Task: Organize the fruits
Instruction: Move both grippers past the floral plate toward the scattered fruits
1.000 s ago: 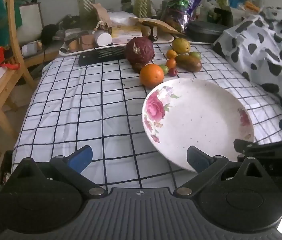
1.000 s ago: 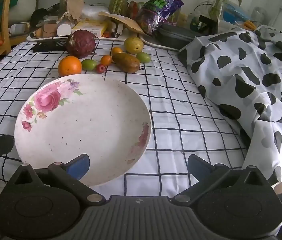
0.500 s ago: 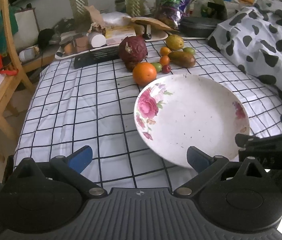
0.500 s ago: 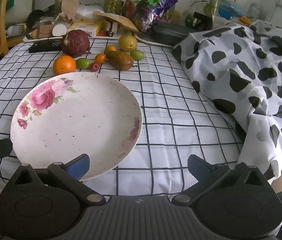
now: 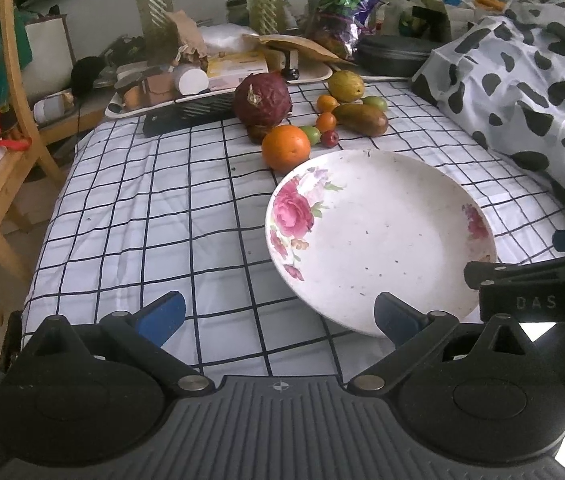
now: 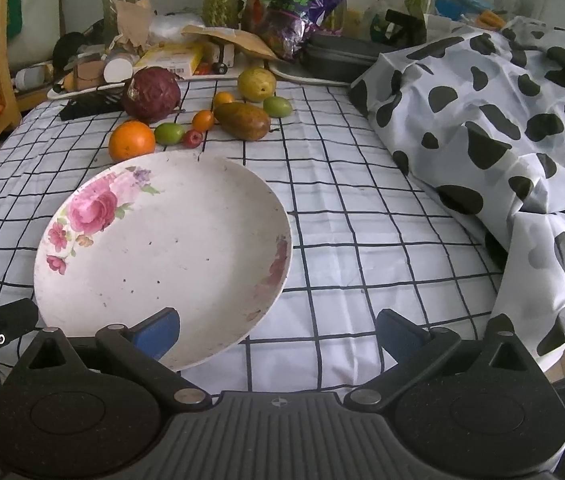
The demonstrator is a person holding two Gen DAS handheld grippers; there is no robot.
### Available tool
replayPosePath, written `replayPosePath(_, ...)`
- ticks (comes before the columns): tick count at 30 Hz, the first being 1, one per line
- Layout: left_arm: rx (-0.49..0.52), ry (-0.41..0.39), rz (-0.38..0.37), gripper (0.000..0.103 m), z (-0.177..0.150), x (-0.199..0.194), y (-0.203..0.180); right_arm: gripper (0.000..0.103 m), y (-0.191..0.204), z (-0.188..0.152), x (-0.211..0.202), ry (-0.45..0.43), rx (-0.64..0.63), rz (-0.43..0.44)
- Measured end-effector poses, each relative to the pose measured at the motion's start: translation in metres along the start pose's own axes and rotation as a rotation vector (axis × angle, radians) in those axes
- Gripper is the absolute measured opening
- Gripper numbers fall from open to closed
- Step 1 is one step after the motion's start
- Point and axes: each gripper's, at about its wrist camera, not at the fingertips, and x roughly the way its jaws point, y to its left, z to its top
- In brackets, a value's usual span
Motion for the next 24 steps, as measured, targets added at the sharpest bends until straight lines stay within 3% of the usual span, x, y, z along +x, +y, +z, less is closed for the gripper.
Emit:
replayPosePath(11, 0.009, -0.024, 0.005, 0.102, 0.003, -0.006, 0.003, 0.103, -0.009, 0.009, 0.004, 0.018, 0.057, 0.049)
replayPosePath(19, 0.050, -0.075, 0.049, 0.102, 0.013, -0.012, 0.005, 0.103, -0.014, 0.024, -0.013, -0.041, 0.062, 0.100)
replayPosePath(24, 0.117, -0.065, 0.002, 0.102, 0.016, -0.002, 0.005, 0.103, -0.005, 0.033, -0.016, -0.127, -0.021, 0.094)
